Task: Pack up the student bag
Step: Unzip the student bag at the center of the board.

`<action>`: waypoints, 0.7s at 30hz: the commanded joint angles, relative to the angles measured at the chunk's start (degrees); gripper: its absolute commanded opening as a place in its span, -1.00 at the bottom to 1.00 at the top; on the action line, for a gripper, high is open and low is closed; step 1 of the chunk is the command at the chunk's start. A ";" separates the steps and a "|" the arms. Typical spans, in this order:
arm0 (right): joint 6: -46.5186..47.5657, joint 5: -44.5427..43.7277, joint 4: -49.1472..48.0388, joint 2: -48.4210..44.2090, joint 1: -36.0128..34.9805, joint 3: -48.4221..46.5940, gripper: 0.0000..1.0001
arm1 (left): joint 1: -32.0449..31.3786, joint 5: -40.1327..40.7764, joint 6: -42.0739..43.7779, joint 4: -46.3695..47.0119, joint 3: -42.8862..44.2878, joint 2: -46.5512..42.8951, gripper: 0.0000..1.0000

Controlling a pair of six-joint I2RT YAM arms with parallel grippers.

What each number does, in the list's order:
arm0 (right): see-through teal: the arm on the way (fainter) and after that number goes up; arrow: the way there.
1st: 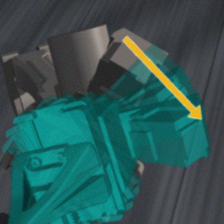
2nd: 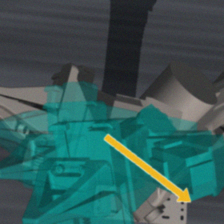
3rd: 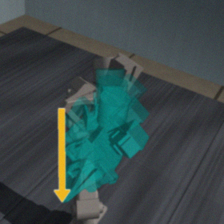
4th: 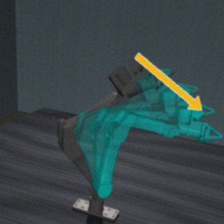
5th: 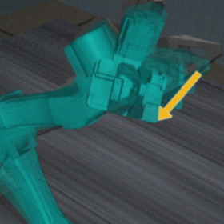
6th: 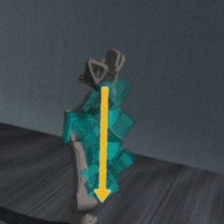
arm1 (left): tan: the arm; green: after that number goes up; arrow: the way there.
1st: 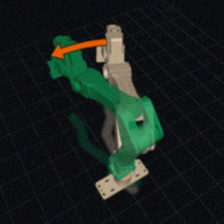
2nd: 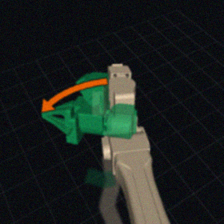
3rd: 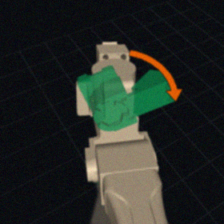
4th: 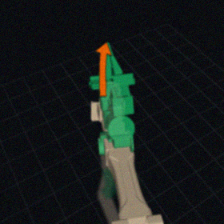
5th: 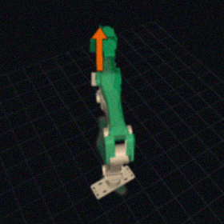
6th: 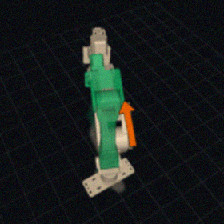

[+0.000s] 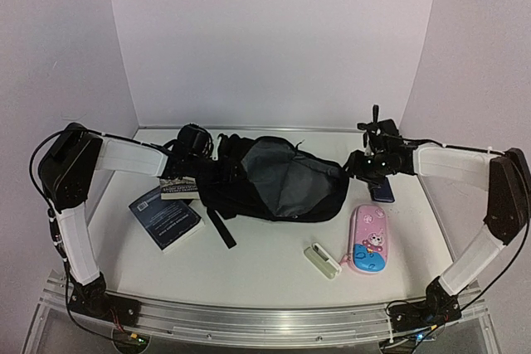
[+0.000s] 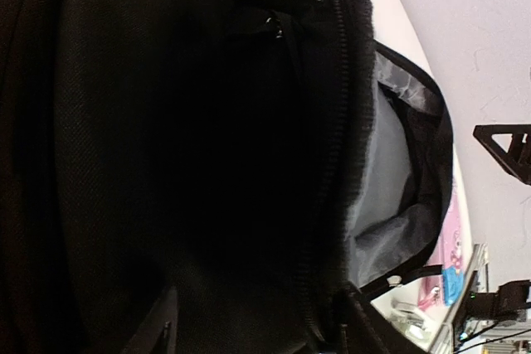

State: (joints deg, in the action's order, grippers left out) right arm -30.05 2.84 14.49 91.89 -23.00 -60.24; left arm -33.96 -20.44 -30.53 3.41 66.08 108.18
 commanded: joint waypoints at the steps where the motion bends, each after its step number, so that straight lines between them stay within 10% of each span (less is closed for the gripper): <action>1: 1.02 2.24 0.70 -4.88 -2.54 -3.89 0.12 | -0.08 -6.10 5.69 -1.24 6.62 -0.10 0.38; 15: -0.32 -0.48 0.24 -2.35 -9.60 -6.08 0.17 | -0.42 -8.75 13.77 -13.58 28.28 12.53 0.72; 21: -2.10 0.41 -2.63 0.05 -10.91 -4.67 0.16 | -0.57 -9.21 14.41 -14.13 32.19 15.44 0.31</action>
State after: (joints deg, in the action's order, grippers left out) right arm -30.54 3.90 14.46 90.01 -32.76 -65.03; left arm -34.22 -28.40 -18.04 -8.87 93.90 122.37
